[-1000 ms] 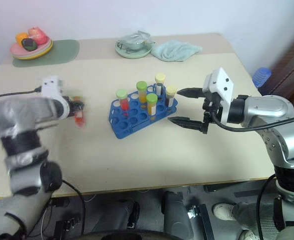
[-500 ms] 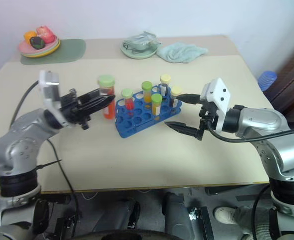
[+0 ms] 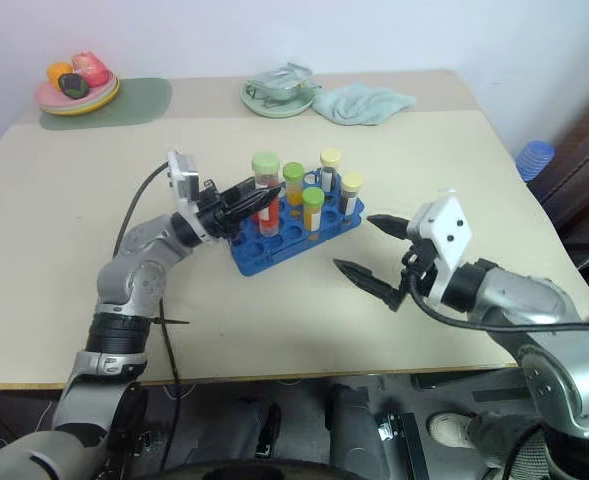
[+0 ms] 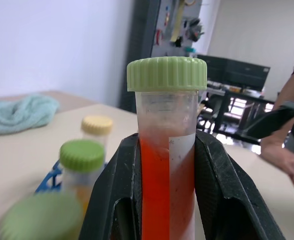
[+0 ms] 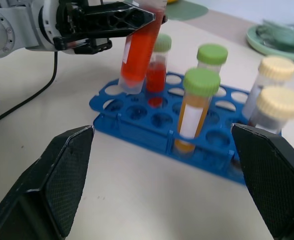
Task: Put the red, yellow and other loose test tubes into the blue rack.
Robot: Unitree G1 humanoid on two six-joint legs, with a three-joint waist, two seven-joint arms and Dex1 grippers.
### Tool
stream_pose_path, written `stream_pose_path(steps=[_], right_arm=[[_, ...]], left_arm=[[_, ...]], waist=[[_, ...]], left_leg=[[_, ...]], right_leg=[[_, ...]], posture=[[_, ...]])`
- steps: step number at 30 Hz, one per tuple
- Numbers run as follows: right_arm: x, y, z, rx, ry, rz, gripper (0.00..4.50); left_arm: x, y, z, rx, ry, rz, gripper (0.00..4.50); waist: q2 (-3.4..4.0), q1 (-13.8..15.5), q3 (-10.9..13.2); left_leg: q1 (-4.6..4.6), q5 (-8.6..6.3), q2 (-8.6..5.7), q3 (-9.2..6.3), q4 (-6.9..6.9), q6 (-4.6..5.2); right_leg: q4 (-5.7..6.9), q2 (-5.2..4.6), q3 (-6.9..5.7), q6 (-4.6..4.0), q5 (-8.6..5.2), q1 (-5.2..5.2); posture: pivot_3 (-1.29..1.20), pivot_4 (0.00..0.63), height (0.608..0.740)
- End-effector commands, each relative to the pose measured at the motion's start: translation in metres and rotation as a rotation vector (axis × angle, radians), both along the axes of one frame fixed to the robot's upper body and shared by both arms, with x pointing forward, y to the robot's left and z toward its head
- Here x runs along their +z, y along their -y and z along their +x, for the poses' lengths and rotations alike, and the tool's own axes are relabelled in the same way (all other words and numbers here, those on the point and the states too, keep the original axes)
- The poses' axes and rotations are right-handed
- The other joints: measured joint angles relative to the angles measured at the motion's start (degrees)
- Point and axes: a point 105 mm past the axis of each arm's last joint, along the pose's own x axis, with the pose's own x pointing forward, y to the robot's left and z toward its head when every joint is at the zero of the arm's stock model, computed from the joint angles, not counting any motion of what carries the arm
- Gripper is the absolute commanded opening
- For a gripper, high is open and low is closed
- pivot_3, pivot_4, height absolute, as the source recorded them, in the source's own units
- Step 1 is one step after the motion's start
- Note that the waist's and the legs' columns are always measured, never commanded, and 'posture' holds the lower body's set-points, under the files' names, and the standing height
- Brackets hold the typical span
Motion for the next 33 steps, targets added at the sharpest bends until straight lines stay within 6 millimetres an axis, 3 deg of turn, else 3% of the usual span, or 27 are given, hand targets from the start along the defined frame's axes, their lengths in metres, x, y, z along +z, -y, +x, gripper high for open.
stream_pose_path(steps=[1, 11, 22, 29, 30, 33], right_arm=[[0.007, 0.001, -0.01, -0.012, 0.05, 0.001, 4.5], [-0.002, 0.005, -0.013, -0.028, 0.045, 0.001, 4.5], [0.001, 0.003, -0.008, -0.021, 0.065, 0.001, 4.5], [0.004, 0.001, -0.007, -0.018, 0.07, 0.002, 4.5], [0.004, 0.001, -0.007, -0.017, 0.069, 0.001, 4.5], [0.004, 0.001, -0.007, -0.01, 0.068, 0.003, 4.5]], left_arm=[[0.002, 0.004, 0.001, -0.017, 0.05, 0.031, 0.8], [-0.038, 0.012, 0.012, -0.009, -0.014, 0.142, 0.8], [-0.051, 0.013, 0.015, 0.003, 0.016, 0.163, 0.8], [-0.052, 0.007, 0.014, 0.029, 0.01, 0.153, 4.22], [-0.05, 0.006, 0.013, 0.039, 0.008, 0.146, 4.46], [-0.039, -0.005, 0.004, 0.045, 0.029, 0.124, 4.46]], waist=[[0.0, 0.02, 0.0], [0.0, -0.06, -0.02], [0.02, -0.08, -0.14], [0.01, -0.05, -0.13], [0.02, -0.02, -0.14], [0.02, -0.22, -0.13]], left_leg=[[0.0, 0.0, -0.01, 0.01, 0.01, 0.01], [0.09, 0.0, 0.01, 0.04, 0.0, 0.01], [0.26, 0.0, 0.02, 0.04, 0.02, 0.01], [0.19, -0.02, 0.04, 0.01, 0.02, 0.04], [0.12, -0.02, 0.04, 0.02, 0.02, 0.04], [0.13, -0.02, 0.04, 0.03, 0.02, 0.04]], right_leg=[[0.0, 0.0, 0.0, 0.0, 0.0, 0.0], [0.02, 0.02, -0.02, 0.01, 0.0, 0.09], [0.02, 0.03, -0.02, 0.01, 0.0, 0.29], [0.01, 0.05, -0.04, 0.02, 0.0, 0.22], [0.01, 0.04, -0.04, 0.02, 0.0, 0.15], [0.02, 0.04, -0.01, 0.01, 0.0, 0.13]], posture=[[0.0, 0.15, 0.74], [0.0, 0.15, 0.74], [0.0, 0.15, 0.74], [0.0, 0.15, 0.74], [0.0, 0.15, 0.74], [0.0, 0.15, 0.74]])
